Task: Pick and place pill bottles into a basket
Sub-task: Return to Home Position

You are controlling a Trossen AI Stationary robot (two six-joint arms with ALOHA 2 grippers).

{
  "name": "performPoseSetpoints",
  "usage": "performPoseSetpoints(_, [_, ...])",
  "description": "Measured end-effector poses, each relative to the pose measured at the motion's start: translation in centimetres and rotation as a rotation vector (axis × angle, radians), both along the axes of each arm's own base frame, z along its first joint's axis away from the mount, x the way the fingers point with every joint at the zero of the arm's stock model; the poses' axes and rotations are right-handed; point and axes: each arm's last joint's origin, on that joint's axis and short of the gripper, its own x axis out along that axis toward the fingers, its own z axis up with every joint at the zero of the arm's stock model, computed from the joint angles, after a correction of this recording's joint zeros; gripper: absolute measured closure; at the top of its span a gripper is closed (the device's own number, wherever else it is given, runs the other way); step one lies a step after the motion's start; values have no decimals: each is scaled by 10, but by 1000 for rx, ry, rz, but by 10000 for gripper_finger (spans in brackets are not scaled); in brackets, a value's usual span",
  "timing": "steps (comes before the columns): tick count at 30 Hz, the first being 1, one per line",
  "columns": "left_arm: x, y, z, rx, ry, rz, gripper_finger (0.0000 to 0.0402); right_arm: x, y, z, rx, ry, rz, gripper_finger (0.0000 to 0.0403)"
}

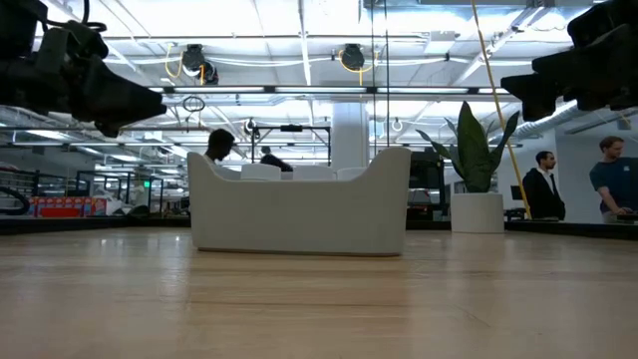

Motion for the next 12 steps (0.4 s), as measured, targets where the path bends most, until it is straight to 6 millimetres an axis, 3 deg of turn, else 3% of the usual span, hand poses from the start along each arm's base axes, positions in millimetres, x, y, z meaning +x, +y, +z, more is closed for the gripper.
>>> performPoseSetpoints(12, [0,0,1,1,-17,-2,249,0,0,0,0,-4,1,180])
